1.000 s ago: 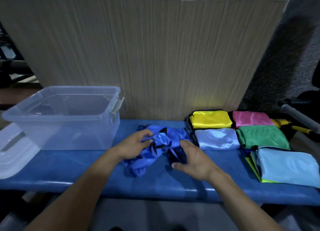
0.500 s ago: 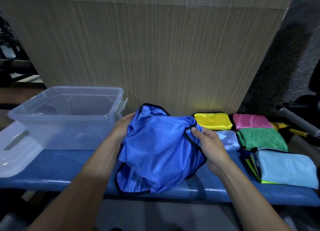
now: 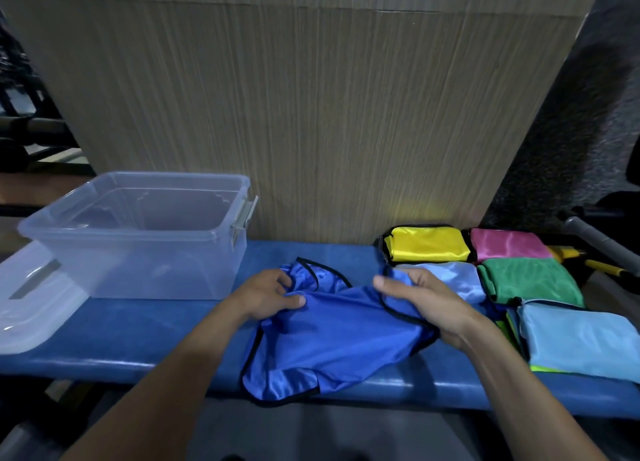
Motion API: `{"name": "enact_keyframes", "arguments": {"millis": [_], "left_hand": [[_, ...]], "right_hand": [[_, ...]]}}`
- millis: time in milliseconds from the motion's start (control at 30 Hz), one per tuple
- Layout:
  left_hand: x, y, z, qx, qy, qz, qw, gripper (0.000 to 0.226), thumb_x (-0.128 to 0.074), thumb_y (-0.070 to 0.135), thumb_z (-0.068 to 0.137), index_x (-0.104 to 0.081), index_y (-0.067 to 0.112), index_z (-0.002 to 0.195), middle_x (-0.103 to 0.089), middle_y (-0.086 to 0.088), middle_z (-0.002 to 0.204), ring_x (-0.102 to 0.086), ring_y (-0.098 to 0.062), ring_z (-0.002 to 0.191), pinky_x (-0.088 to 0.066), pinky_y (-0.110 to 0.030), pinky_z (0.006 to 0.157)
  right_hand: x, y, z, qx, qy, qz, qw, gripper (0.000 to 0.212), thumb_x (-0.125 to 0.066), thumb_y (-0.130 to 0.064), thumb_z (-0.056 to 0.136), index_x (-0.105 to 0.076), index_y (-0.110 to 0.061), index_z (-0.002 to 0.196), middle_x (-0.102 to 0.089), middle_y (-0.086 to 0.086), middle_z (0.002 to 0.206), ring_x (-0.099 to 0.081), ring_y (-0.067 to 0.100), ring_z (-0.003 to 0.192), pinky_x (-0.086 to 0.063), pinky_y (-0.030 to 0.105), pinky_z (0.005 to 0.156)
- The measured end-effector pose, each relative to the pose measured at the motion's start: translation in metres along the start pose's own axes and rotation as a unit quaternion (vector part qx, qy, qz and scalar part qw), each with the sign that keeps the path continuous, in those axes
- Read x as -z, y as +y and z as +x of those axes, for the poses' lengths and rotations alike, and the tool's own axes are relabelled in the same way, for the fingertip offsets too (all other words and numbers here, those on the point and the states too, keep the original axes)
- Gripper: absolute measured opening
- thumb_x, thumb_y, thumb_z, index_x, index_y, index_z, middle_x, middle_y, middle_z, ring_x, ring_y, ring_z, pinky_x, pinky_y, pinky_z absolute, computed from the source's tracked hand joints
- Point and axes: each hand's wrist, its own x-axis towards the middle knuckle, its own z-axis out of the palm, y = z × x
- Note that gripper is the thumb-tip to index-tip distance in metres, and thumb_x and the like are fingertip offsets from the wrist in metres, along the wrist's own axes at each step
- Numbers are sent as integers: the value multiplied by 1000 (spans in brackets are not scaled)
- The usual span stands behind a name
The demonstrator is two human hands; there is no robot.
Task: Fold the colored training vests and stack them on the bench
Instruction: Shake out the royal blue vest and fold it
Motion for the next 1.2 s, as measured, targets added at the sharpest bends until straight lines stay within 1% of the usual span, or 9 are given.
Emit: {"name": "enact_keyframes", "arguments": {"millis": [133, 233, 333, 467, 600, 733, 867, 1067, 1200], "left_hand": [[1, -4, 4, -25, 29, 43, 998, 18, -73, 26, 91, -64, 21, 77, -56, 12, 57, -51, -8, 59, -38, -22, 60], [5, 8, 3, -51, 137, -30, 989, 28, -60, 28, 101, -65, 12, 78, -57, 5, 65, -53, -16, 68, -38, -28, 64], [13, 31, -11, -102, 129, -279, 946, 25, -55, 25, 104, -66, 14, 85, -63, 1, 79, -55, -14, 77, -41, -28, 73], [18, 46, -33, -181, -40, -417, 890, 14, -73, 12, 91, -63, 9, 100, -70, -8, 96, -67, -16, 85, -54, -25, 76], [21, 40, -37, -192, -78, -411, 888, 43, -78, 1, 76, -57, 2, 114, -66, -12, 106, -66, -22, 97, -57, -31, 85], [26, 29, -38, -151, -102, -404, 897, 53, -81, -4, 74, -57, -2, 121, -69, -15, 114, -66, -28, 105, -54, -41, 96], [25, 31, -40, -118, -27, -381, 917, 48, -84, 17, 73, -68, 9, 118, -75, -9, 112, -71, -24, 105, -57, -31, 86], [26, 44, -30, -72, 80, -546, 831, 29, -56, 30, 102, -73, 7, 95, -77, -9, 94, -74, -17, 84, -61, -25, 75], [13, 18, -13, -30, 160, -253, 954, 27, -57, 21, 103, -64, 12, 79, -63, -7, 75, -58, -21, 73, -47, -22, 63]], "right_hand": [[19, 16, 2, -77, -11, -414, 907, 15, -79, -35, 81, -69, -25, 77, -62, -8, 72, -59, 8, 68, -40, 24, 62], [18, 19, 2, -117, 12, -549, 827, 8, -67, -21, 79, -59, -24, 77, -58, -4, 77, -59, 20, 75, -38, 25, 54], [7, 20, 8, -70, 75, -544, 833, 12, -62, -19, 85, -54, -19, 93, -56, -2, 97, -55, 27, 94, -49, 37, 75], [-16, 15, 17, 44, 152, -401, 902, 49, -55, -34, 100, -42, -21, 145, -52, -4, 138, -50, 18, 128, -43, 37, 105], [-24, 24, 23, -11, -12, -272, 962, 29, -71, -35, 94, -69, -20, 118, -74, -9, 110, -69, 7, 105, -55, 32, 95], [-13, 31, 23, -13, -75, -351, 933, 6, -81, -23, 82, -75, -21, 83, -76, -5, 85, -72, 12, 83, -57, 33, 80], [-5, 29, 25, 91, 36, -450, 888, 24, -70, -7, 78, -55, -26, 75, -59, -7, 73, -55, 8, 69, -45, 33, 64], [-2, 15, 18, 316, 206, -403, 834, 42, -51, 15, 60, -33, -20, 75, -53, -3, 99, -54, 23, 91, -43, 34, 70], [1, 28, 18, 198, -25, -467, 861, 43, -66, 2, 63, -34, -26, 68, -60, 2, 96, -61, 24, 92, -47, 40, 75]]}}
